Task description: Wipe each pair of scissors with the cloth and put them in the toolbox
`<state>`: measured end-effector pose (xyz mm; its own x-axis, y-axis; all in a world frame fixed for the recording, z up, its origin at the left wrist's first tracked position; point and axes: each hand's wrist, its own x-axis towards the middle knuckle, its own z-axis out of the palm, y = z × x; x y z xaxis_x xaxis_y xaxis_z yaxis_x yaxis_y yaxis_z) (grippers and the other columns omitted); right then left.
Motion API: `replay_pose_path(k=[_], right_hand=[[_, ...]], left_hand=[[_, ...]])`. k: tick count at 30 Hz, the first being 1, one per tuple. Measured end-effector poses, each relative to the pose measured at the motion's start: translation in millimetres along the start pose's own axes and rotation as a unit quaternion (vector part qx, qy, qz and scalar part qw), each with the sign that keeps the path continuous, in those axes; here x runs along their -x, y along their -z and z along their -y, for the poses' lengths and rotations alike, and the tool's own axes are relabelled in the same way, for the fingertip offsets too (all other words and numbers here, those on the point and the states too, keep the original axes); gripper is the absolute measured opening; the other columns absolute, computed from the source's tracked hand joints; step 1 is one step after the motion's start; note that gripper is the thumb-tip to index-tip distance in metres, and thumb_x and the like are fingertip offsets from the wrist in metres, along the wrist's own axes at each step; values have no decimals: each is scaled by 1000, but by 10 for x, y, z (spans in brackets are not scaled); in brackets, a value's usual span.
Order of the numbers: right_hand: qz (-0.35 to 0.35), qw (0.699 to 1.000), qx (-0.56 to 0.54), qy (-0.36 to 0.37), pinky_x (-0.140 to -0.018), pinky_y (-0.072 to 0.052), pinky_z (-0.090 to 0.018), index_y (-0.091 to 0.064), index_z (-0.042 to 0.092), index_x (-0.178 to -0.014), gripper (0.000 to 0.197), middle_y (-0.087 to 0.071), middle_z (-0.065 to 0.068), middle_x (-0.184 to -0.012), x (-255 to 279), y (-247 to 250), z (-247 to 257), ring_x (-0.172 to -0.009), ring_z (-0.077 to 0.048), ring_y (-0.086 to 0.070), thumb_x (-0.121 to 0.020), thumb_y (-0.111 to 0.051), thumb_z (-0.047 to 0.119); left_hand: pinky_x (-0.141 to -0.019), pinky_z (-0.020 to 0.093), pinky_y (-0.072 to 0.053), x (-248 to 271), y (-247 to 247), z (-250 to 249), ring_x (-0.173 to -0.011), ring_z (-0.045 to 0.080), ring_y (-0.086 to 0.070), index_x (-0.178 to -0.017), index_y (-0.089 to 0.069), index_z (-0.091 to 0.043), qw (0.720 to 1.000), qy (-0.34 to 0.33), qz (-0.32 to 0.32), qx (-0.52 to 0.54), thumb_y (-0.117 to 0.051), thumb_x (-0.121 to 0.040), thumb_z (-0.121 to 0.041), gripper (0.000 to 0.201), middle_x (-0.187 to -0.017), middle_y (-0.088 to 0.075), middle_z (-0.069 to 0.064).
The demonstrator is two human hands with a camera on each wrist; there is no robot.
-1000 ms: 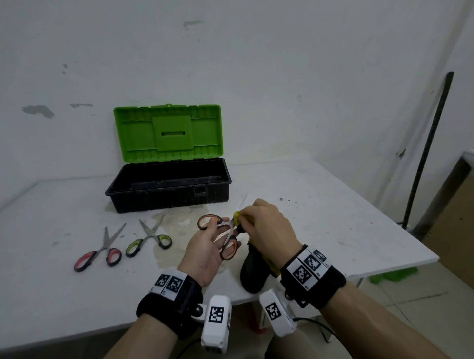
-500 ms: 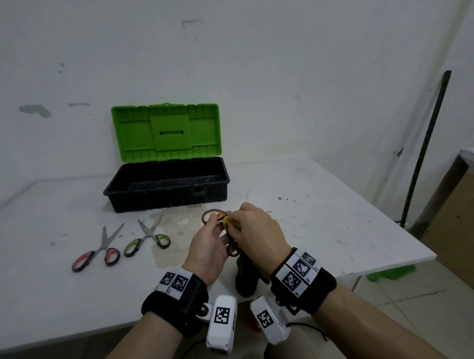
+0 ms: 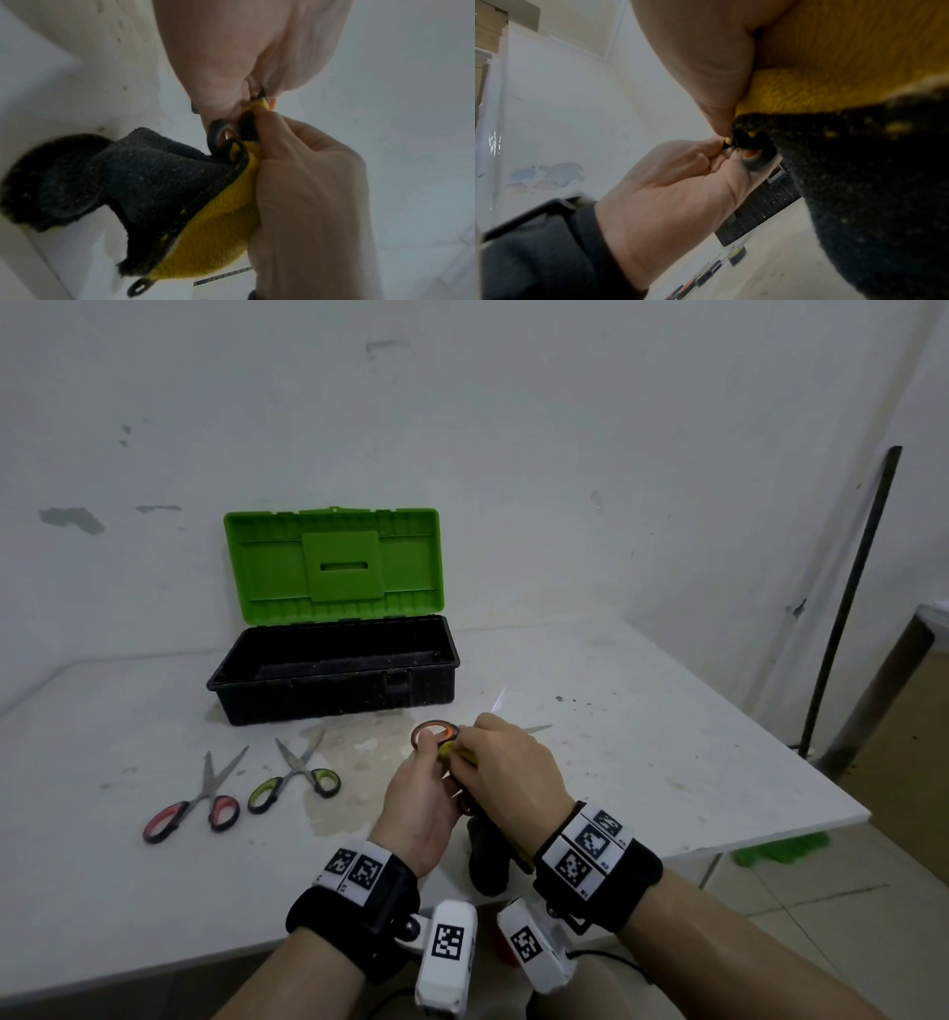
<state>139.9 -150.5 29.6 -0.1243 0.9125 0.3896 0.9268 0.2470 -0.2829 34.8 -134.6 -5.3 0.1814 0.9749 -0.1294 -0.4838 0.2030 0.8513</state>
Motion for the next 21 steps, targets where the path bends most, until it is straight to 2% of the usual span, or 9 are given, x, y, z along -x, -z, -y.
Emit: replay_pose_path(k=[3, 6, 8, 11, 14, 17, 19, 21], right_hand=[[-12, 1000, 2, -22, -59, -44, -34, -61, 16, -85, 26, -50, 3, -85, -8, 28, -17, -78, -23, -58, -96, -47, 35], [-32, 998, -4, -46, -63, -49, -36, -63, 15, -86, 28, -55, 2, -88, -11, 79, -60, -80, -24, -58, -95, -47, 36], [-33, 999, -17, -32, -65, -50, -37, -64, 15, -87, 27, -56, 1, -89, -4, 95, -52, -80, -23, -58, -95, -49, 36], [-11, 1000, -17, -10, -62, -46, -33, -65, 15, -88, 27, -56, 2, -89, -2, 89, -26, -80, -21, -57, -95, -49, 36], [-15, 999, -7, -40, -60, -44, -32, -66, 16, -86, 28, -55, 2, -87, -18, 104, -125, -78, -22, -57, -95, -50, 37], [-36, 997, -42, -57, -66, -49, -35, -70, 19, -85, 26, -58, 3, -87, -62, 199, -296, -78, -19, -57, -94, -53, 37], [-31, 996, -84, -26, -70, -50, -37, -74, 21, -87, 21, -60, 4, -87, -86, 244, -366, -79, -17, -57, -92, -58, 34], [18, 996, -87, 26, -72, -52, -38, -75, 24, -91, 18, -60, 6, -88, -65, 234, -355, -81, -16, -58, -90, -60, 34]], left_hand=[[-59, 32, -53, 10, 1, -3, -80, 19, -71, -128, -58, -4, 1000, -9, -8, -5, -26, -108, -44, 55, -111, -73, 15], [-62, 31, -54, 4, 22, -14, -92, 23, -71, -130, -54, -2, 1000, -19, -19, 4, -26, -109, -42, 53, -118, -71, 16], [-67, 34, -54, 4, 19, 0, -95, 24, -71, -130, -55, -3, 1000, -16, -21, -10, -27, -108, -42, 53, -116, -72, 17], [-67, 34, -56, 9, 7, 29, -93, 23, -72, -128, -56, -4, 999, -9, -24, -31, -27, -108, -41, 51, -110, -73, 17], [-83, 40, -56, 21, 20, 9, -109, 26, -70, -131, -54, -3, 999, -9, -25, -38, -27, -108, -41, 52, -117, -72, 18], [-90, 44, -56, 10, 48, -21, -108, 26, -70, -127, -54, -5, 998, -8, -47, -37, -32, -107, -40, 46, -116, -70, 18], [-93, 47, -55, 0, 57, -42, -108, 28, -70, -126, -54, -5, 998, -4, -49, -34, -32, -108, -40, 45, -117, -69, 20], [-88, 46, -57, -11, 61, -46, -106, 27, -71, -124, -55, -4, 998, 1, -42, -44, -30, -108, -39, 46, -115, -71, 20]])
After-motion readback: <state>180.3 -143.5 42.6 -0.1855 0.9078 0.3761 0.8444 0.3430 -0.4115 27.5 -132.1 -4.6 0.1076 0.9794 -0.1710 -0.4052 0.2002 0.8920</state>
